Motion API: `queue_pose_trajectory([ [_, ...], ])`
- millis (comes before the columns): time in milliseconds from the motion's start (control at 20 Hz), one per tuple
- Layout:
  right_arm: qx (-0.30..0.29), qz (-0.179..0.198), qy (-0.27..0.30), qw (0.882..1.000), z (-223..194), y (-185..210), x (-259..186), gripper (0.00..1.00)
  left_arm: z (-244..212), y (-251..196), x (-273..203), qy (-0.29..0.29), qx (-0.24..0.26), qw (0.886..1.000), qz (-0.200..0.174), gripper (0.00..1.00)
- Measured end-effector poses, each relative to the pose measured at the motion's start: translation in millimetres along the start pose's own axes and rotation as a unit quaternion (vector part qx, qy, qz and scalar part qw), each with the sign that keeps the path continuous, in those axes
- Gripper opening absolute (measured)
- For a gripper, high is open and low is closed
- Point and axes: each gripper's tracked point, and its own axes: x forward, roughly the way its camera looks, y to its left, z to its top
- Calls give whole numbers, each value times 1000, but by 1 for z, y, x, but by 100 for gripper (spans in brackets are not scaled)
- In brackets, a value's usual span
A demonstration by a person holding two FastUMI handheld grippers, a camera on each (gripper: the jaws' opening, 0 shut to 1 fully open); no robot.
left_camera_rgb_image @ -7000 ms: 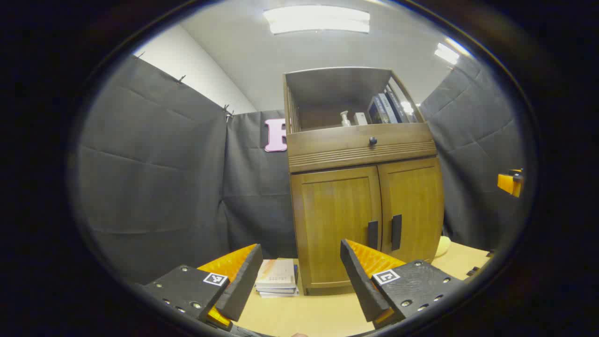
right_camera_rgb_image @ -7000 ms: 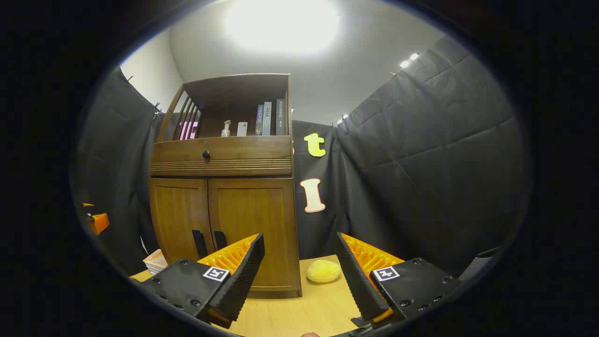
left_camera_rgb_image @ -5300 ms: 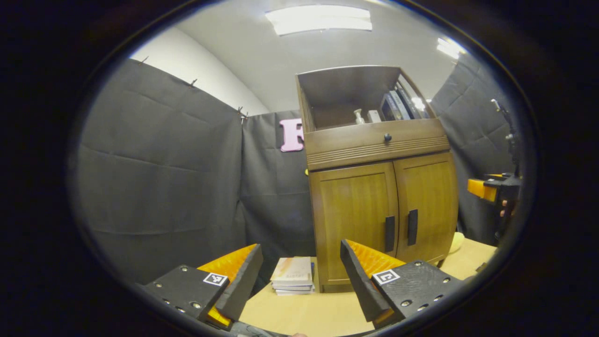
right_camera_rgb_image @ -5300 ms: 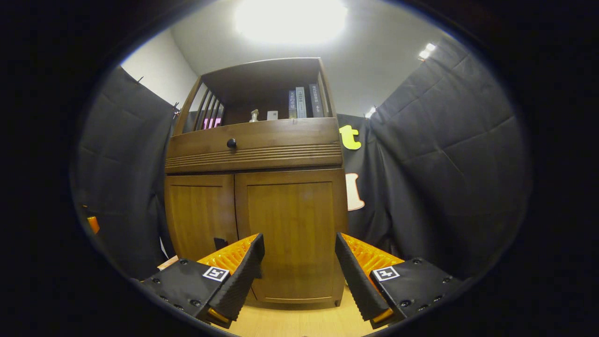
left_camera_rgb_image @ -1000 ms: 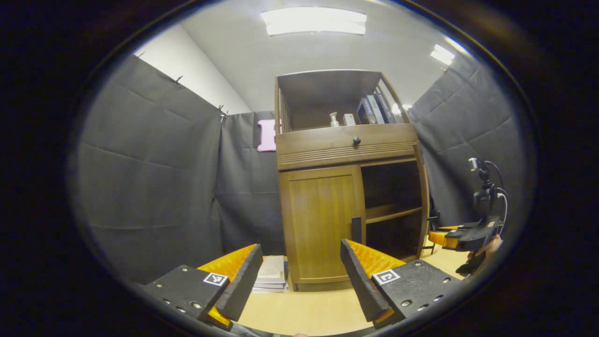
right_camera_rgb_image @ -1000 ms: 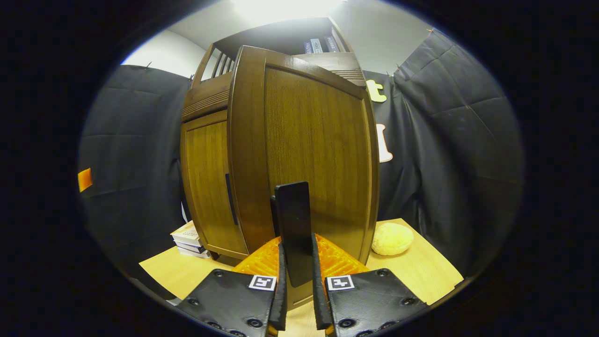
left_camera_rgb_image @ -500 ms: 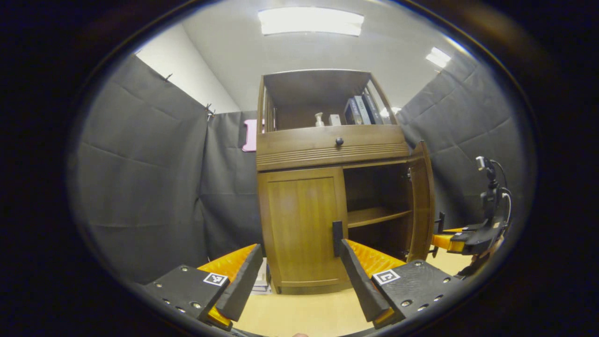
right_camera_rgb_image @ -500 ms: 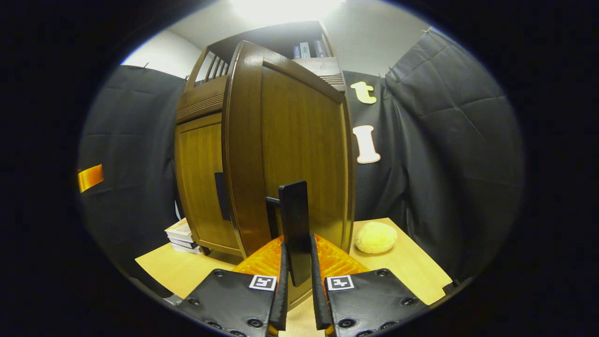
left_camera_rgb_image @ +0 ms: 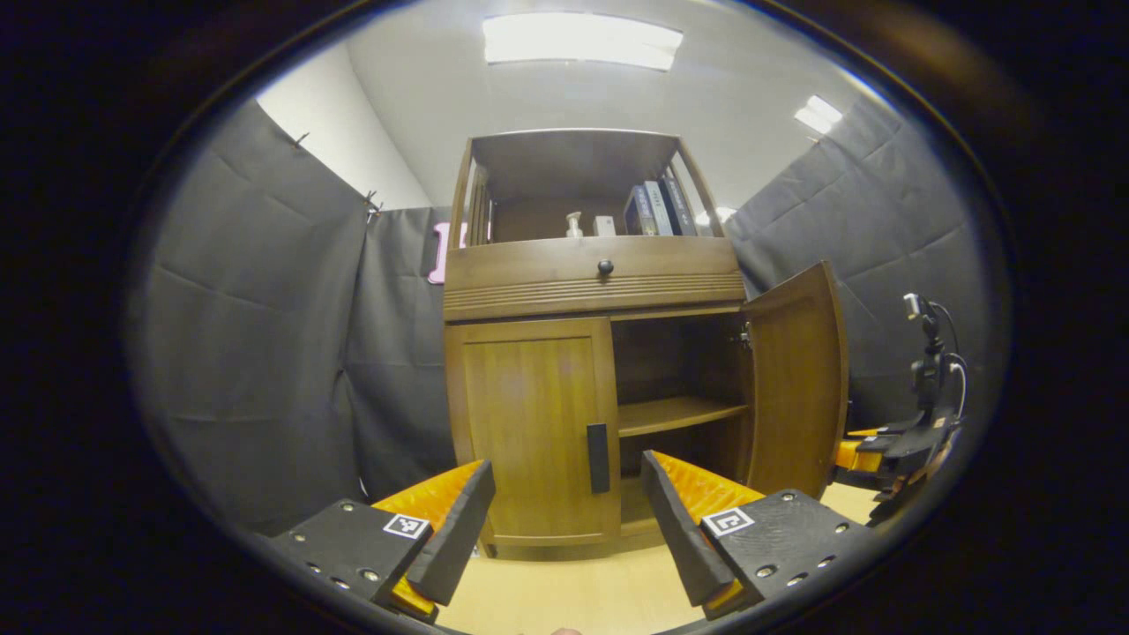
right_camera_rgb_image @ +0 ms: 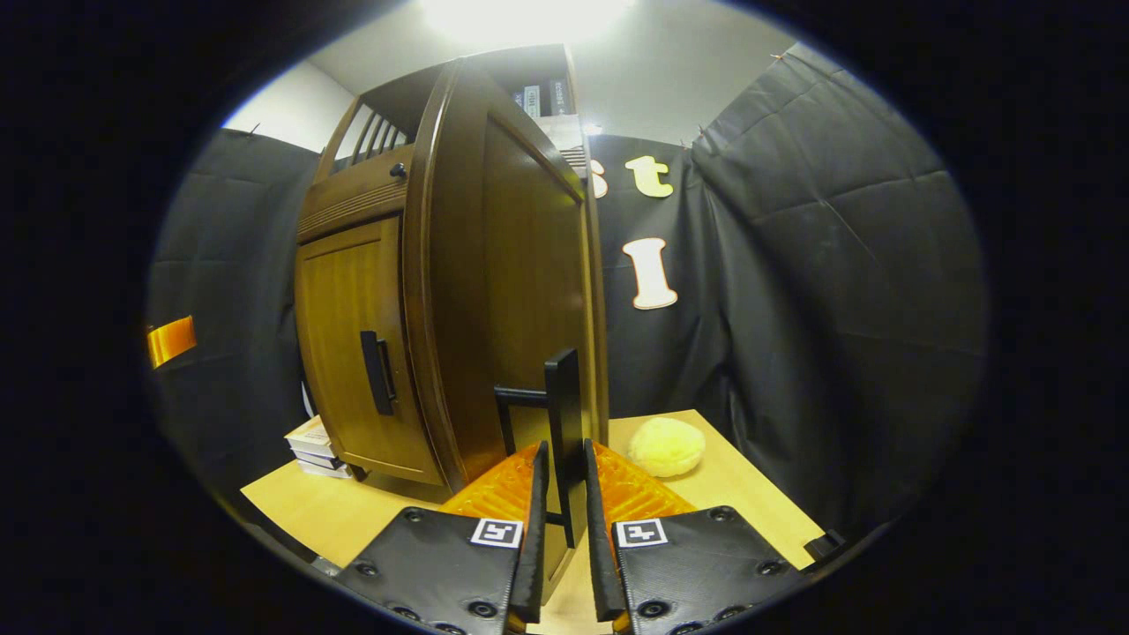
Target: Open the right door of the double-door shoe cabinet with the right hand, and open the left door with the left hand.
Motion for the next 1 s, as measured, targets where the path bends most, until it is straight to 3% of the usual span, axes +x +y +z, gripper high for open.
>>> queue_pose_trajectory([
  [50,-3,-7,-1,1000,-2,-7,2,22,1,-3,1,0,-1,1000,-2,98],
  [100,-3,-9,-6,1000,0,-12,1,29,1,-5,2,-1,-1,1000,-4,98],
  [150,-3,-11,-10,1000,3,-16,-1,19,2,-7,3,-1,0,1000,-5,98],
  [700,-11,-74,-31,997,17,-76,-30,19,-6,-28,41,3,7,1000,-15,98],
  [1000,-3,-75,-56,996,41,-77,-62,19,-14,-28,75,2,14,1000,-16,98],
])
